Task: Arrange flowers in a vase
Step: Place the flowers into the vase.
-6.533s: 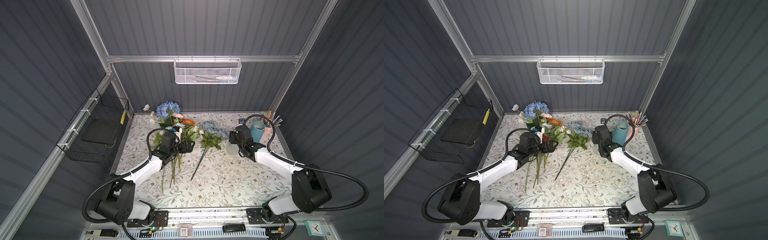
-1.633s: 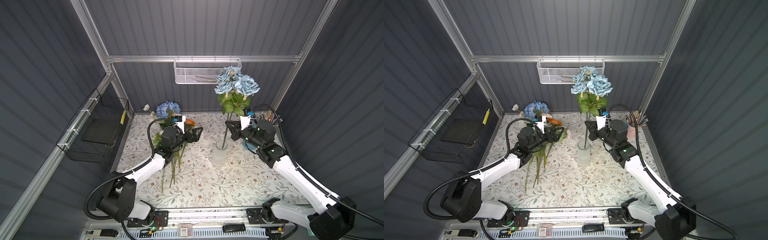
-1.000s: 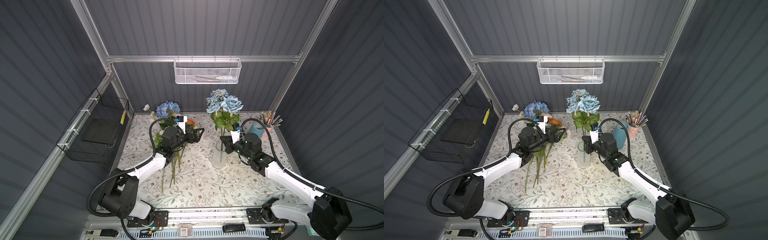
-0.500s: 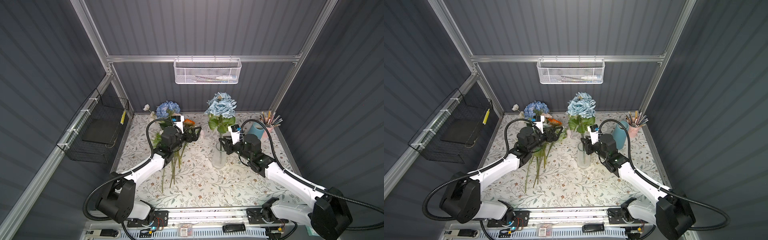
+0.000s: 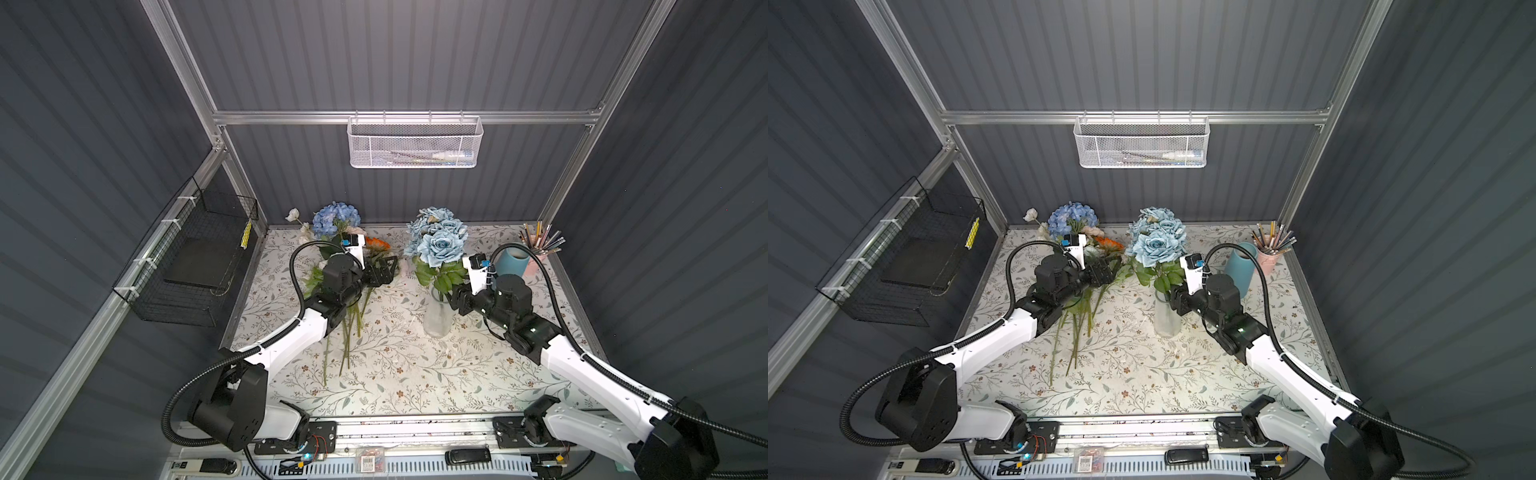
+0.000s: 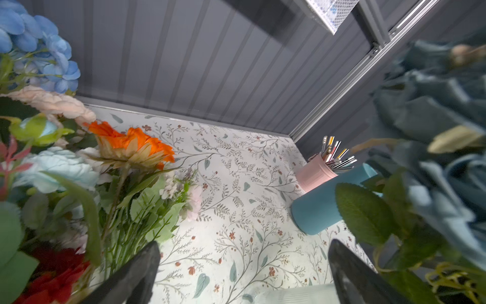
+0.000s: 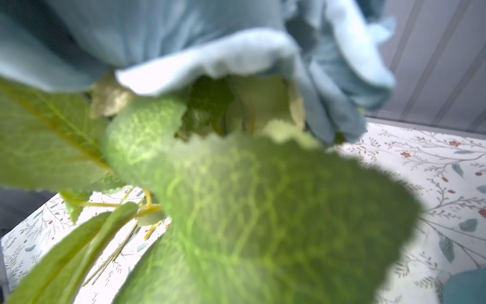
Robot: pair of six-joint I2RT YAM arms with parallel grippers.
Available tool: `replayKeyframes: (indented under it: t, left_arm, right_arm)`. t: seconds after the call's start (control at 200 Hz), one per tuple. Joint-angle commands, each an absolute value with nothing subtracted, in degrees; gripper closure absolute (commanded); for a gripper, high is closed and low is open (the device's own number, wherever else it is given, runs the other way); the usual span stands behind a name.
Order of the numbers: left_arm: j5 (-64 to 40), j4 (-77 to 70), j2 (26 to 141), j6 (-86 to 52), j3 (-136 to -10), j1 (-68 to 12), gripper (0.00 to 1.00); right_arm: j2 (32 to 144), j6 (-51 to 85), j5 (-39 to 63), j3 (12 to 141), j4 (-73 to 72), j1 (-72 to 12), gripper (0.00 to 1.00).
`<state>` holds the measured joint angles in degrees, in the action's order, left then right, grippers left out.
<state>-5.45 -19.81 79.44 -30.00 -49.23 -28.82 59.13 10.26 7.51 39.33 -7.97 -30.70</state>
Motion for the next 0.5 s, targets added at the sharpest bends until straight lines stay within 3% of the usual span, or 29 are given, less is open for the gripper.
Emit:
replayKeyframes:
  t: [0.0,0.2,0.36,0.495]
  left_arm:
    - [0.22,-8.83,76.80,-26.66,-52.06,-29.00,0.00]
    - [7.21,6.29,72.45,-24.69,-51.28,-28.74,0.10]
    - [15.82,17.81,67.41,-26.12,-48.40,-28.64,0.23]
    - [23.28,24.03,62.47,-29.35,-44.15,-28.31,0.25]
  right_arm:
    - [55.19,11.04,7.45,39.05,-1.46,-30.92,0.37]
    - [49.88,11.51,2.92,39.81,8.66,-30.39,0.31]
    - [48.30,13.48,2.39,38.54,10.22,-29.69,0.30]
    - [46.82,15.09,0.03,37.75,10.35,-28.98,0.30]
